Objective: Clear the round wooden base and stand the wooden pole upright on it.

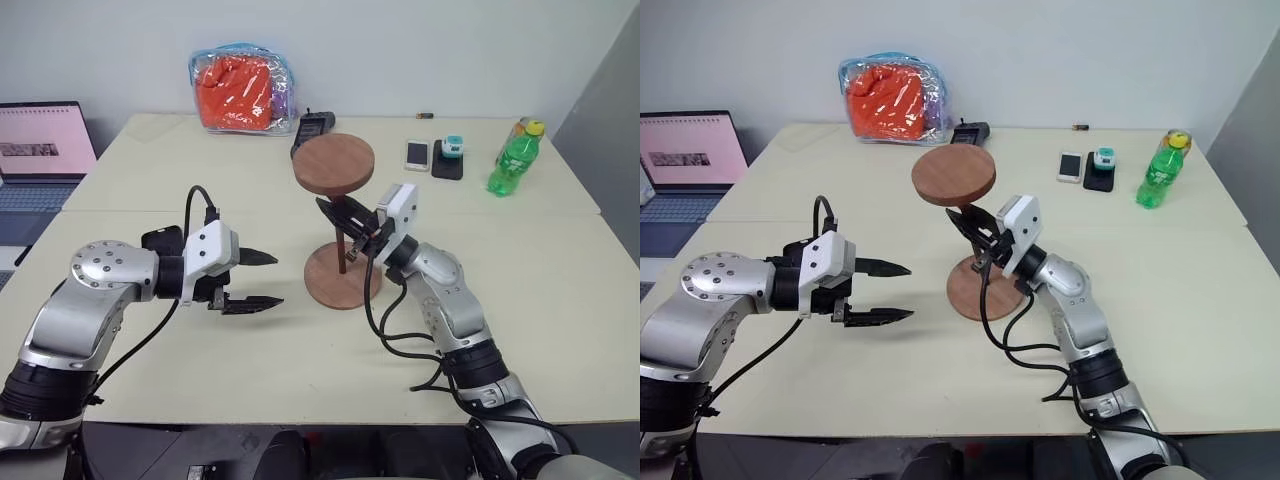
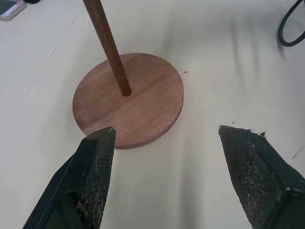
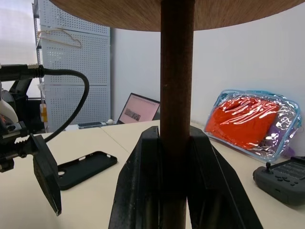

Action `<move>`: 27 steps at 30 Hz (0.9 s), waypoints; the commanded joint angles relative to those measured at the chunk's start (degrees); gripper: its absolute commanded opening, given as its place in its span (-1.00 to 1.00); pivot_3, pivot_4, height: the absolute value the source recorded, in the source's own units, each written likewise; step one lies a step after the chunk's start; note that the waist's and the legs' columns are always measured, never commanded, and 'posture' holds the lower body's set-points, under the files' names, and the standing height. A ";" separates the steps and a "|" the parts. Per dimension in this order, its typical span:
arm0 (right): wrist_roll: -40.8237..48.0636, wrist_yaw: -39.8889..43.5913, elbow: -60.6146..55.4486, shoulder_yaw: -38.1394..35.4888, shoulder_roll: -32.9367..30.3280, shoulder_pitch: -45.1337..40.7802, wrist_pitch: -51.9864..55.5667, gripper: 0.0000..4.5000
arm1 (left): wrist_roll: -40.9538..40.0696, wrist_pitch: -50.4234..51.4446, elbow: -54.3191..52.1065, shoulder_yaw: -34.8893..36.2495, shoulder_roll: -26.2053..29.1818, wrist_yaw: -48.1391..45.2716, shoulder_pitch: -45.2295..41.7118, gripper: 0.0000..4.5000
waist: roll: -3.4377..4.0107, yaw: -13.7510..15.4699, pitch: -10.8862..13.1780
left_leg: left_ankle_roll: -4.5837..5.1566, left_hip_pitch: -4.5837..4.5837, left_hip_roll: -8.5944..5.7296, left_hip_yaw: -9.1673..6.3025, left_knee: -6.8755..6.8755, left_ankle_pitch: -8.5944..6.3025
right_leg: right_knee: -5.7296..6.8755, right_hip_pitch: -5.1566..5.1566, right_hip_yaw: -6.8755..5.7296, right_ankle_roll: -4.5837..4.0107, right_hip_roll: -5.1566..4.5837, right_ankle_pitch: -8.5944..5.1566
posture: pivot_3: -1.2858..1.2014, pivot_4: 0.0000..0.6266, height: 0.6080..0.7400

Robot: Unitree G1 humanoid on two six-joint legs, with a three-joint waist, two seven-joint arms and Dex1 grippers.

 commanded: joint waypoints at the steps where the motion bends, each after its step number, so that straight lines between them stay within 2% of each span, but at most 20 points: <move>1: -2.95 0.38 5.23 1.13 -2.52 3.48 3.40 -0.88 | -1.03 0.10 -1.74 1.31 0.19 0.18 -0.26 0.59 | 0.00 0.24 -0.10 | 0.00 0.02 -0.02 0.00 -0.04 0.00 | -0.05 0.02 0.01 0.00 0.00 0.00 | 0.03 -0.52 1.00; 9: -2.55 -0.09 7.94 0.89 -3.43 4.36 7.82 -0.88 | -2.91 2.18 -2.37 1.55 -0.08 0.15 -0.64 0.59 | -0.04 0.58 -0.81 | 0.00 0.04 0.00 0.01 -0.22 0.00 | -0.23 0.04 0.02 0.00 -0.01 0.00 | 0.03 -0.52 1.00; 19: -2.08 0.86 4.84 1.00 -4.85 6.32 8.04 -0.88 | -4.27 3.89 -2.69 1.72 -0.28 1.13 -1.15 0.59 | -0.05 1.06 -1.43 | 0.00 0.21 -0.02 0.03 -0.43 0.00 | -0.36 0.15 0.04 0.00 -0.02 0.00 | 0.03 -0.52 1.00; 27: 0.87 -1.95 2.96 -1.53 -4.88 6.19 12.31 -0.88 | -4.50 3.67 -2.64 1.36 -0.27 1.24 -1.30 0.59 | -0.05 1.15 -1.43 | 0.00 0.20 -0.02 0.01 -0.47 0.00 | -0.43 0.17 0.03 0.00 -0.03 0.00 | 0.03 -0.52 1.00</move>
